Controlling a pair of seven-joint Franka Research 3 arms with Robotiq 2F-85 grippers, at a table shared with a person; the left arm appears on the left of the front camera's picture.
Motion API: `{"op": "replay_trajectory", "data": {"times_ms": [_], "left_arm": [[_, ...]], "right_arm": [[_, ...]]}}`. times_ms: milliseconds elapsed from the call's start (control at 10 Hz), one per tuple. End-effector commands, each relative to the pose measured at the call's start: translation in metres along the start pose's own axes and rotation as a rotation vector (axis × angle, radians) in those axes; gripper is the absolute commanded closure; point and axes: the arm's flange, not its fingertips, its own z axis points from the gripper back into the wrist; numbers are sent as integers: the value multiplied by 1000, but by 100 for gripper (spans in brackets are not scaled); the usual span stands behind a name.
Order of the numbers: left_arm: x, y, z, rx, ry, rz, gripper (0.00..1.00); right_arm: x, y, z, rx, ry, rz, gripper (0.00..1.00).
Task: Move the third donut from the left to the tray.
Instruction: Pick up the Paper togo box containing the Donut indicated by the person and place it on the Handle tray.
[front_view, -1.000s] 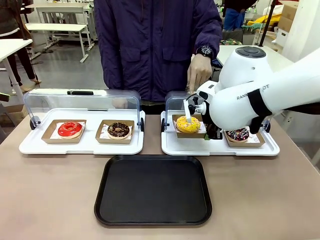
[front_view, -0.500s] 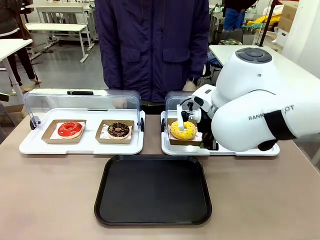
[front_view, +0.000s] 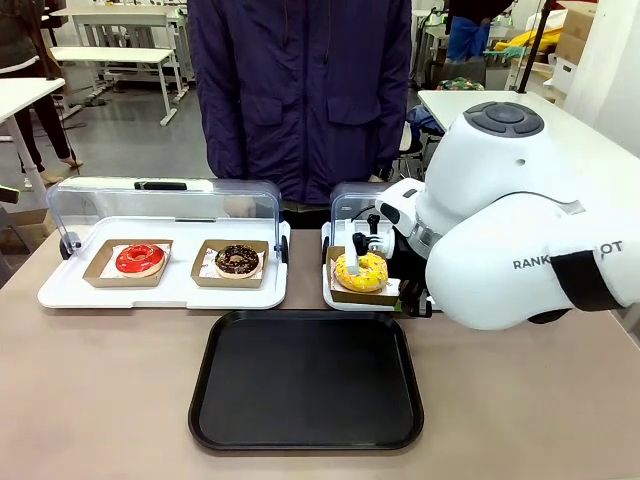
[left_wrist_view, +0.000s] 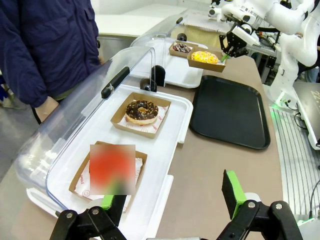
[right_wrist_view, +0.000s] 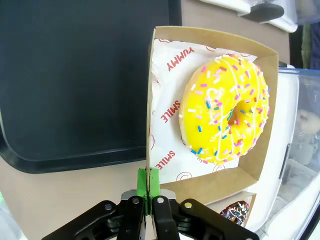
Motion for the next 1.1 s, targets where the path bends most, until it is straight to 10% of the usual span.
{"op": "replay_trajectory", "data": {"times_ms": [0,1000], "left_arm": [[2,-1,0,-1,-2,-8,0],[2,-1,0,-1,-2,-8,0]], "right_arm": [[-1,-7,-1,-20,-5,1,98],[88,116,-12,-62,49,-41,98]]}}
